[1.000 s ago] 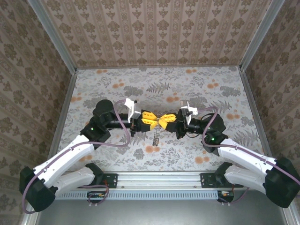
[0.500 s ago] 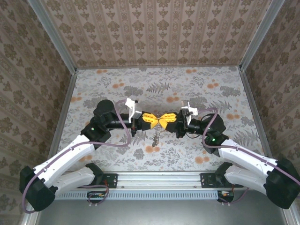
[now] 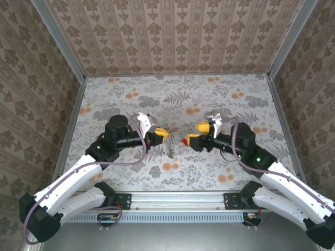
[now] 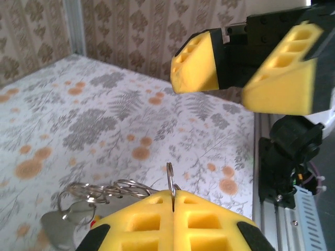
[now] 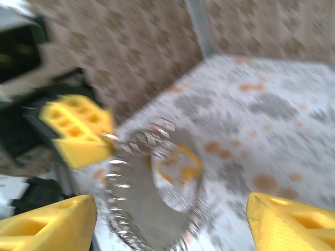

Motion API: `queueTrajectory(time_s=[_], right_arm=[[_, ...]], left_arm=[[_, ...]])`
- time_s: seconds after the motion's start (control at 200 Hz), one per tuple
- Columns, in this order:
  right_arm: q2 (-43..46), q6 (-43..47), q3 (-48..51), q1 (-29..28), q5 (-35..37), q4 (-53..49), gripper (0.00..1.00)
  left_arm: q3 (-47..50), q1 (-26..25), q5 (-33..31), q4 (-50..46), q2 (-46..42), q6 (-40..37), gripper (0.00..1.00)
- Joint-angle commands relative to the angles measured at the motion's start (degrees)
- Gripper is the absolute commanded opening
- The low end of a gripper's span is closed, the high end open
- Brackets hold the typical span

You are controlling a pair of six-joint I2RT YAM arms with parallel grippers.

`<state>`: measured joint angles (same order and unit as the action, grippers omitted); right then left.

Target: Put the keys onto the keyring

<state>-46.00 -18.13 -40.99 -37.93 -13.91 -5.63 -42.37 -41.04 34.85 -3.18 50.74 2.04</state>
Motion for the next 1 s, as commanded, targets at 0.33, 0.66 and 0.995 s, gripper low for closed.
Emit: queueTrajectory(time_s=[0.33, 0.66, 0.995], right_arm=[[-34.2, 2.3, -16.5, 1.9, 6.0, -24.6, 0.59], [-42.6, 0.6, -16.1, 2.0, 7.4, -25.9, 0.46], [-50.5, 2.5, -19.8, 2.4, 9.2, -25.4, 0.34]], left_arm=[[6.1, 7.3, -12.4, -8.5, -14.9, 7.7, 0.0], [8.6, 10.9, -7.3, -3.6, -14.6, 10.2, 0.0], [9.8, 12.2, -5.0, -0.5, -15.2, 11.6, 0.0]])
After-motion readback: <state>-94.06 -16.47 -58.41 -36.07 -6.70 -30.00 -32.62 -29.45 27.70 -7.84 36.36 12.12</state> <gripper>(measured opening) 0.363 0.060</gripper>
